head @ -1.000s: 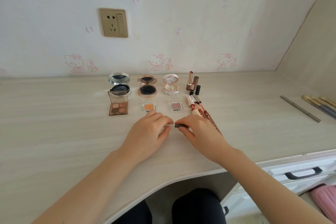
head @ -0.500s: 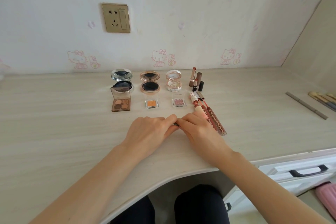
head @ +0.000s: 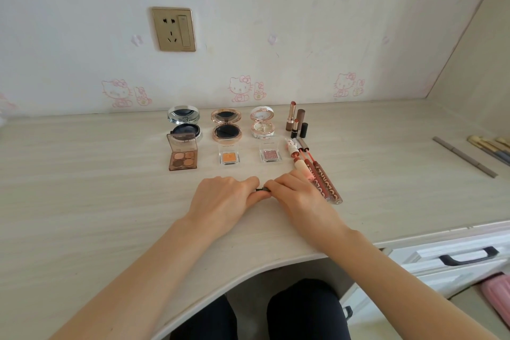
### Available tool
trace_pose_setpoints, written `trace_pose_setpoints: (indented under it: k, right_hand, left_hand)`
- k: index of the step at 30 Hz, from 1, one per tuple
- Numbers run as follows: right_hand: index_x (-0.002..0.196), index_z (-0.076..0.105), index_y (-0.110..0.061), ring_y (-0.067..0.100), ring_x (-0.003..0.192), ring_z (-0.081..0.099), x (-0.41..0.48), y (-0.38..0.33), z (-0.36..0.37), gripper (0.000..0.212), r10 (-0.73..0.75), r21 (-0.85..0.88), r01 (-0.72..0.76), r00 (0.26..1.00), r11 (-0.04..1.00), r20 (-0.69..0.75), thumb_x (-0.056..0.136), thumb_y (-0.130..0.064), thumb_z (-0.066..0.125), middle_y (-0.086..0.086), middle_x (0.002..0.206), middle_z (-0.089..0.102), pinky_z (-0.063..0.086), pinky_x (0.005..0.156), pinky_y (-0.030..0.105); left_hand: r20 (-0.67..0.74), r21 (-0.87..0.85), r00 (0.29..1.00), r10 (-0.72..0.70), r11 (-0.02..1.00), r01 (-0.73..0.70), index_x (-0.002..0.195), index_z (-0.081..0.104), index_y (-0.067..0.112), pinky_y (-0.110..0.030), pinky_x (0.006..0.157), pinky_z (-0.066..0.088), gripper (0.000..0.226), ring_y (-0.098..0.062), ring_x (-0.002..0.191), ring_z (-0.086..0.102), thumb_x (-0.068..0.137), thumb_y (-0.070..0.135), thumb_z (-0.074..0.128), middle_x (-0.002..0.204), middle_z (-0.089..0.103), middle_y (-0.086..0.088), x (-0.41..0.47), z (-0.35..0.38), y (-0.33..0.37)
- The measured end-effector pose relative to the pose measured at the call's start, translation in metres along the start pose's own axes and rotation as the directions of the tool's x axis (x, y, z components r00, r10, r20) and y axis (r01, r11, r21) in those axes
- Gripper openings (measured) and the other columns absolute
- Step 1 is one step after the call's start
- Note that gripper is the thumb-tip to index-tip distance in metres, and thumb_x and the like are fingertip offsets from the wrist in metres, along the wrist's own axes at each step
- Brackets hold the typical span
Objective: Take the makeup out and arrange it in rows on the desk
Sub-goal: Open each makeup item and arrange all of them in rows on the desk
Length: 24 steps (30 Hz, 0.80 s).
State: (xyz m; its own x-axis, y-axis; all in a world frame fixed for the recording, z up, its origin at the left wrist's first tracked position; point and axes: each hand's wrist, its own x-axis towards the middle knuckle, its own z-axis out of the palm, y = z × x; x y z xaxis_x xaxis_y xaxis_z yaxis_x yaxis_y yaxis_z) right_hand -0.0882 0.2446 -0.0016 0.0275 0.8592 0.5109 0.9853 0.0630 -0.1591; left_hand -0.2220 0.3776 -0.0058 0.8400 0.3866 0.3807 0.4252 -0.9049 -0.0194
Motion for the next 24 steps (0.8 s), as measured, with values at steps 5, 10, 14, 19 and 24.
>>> trace_pose_setpoints:
  k: [5, 10, 14, 19, 24]
  right_hand:
    - [0.104, 0.070, -0.002, 0.027, 0.084, 0.060, 0.000, 0.001, 0.002, 0.024, 0.069, 0.021, -0.068, 0.995, 0.997, -0.072, 0.081, 0.003, 0.070, 0.009, 0.090, 0.066, 0.054, 0.070, 0.036]
    - [0.103, 0.070, 0.002, 0.032, 0.088, 0.064, -0.003, 0.002, 0.001, 0.023, 0.173, 0.038, -0.169, 0.976, 0.985, -0.130, 0.080, 0.003, 0.070, 0.013, 0.088, 0.068, 0.057, 0.073, 0.041]
    - [0.100, 0.072, 0.001, 0.033, 0.086, 0.063, -0.011, 0.004, -0.006, 0.019, 0.240, 0.022, -0.240, 0.958, 0.971, -0.156, 0.081, 0.000, 0.071, 0.013, 0.086, 0.068, 0.057, 0.069, 0.044]
    - [0.105, 0.069, -0.004, 0.028, 0.076, 0.060, -0.019, 0.011, -0.022, 0.024, 0.274, 0.043, -0.271, 0.948, 0.962, -0.160, 0.081, -0.004, 0.072, 0.010, 0.084, 0.066, 0.053, 0.061, 0.038]
    - [0.112, 0.065, -0.019, 0.018, 0.067, 0.056, -0.028, 0.026, -0.036, 0.024, 0.390, 0.142, -0.368, 0.901, 0.919, -0.190, 0.088, -0.023, 0.068, 0.000, 0.076, 0.059, 0.050, 0.059, 0.031]
  left_hand:
    - [0.033, 0.008, 0.998, 0.053, 0.999, -0.054, 0.084, 0.028, 0.029, -0.027, 0.048, 0.031, 0.058, -0.022, 0.064, 0.062, 0.071, 0.084, 0.014, 0.077, 0.065, 0.007, 0.000, 0.002, -0.003]
    - [0.034, -0.050, 0.999, 0.008, 0.999, -0.006, 0.084, 0.033, 0.027, -0.029, 0.052, 0.038, 0.051, -0.014, 0.076, 0.059, 0.078, 0.076, 0.020, 0.084, 0.061, 0.012, -0.003, -0.005, -0.004]
    - [0.006, -0.155, 0.998, -0.059, 0.986, 0.060, 0.082, 0.037, 0.024, -0.031, 0.055, 0.037, 0.029, -0.013, 0.074, 0.044, 0.092, 0.048, 0.025, 0.078, 0.049, 0.011, -0.005, -0.012, -0.003]
    - [-0.002, -0.358, 0.990, -0.139, 0.925, 0.129, 0.093, 0.059, 0.015, -0.026, 0.069, 0.035, 0.016, -0.014, 0.085, 0.048, 0.092, 0.018, 0.044, 0.085, 0.051, 0.007, 0.002, -0.012, 0.003]
    - [-0.054, -0.529, 0.977, -0.205, 0.836, 0.147, 0.103, 0.069, 0.017, -0.011, 0.067, 0.036, 0.020, -0.008, 0.074, 0.053, 0.089, 0.010, 0.057, 0.082, 0.059, 0.007, 0.012, -0.014, 0.013]
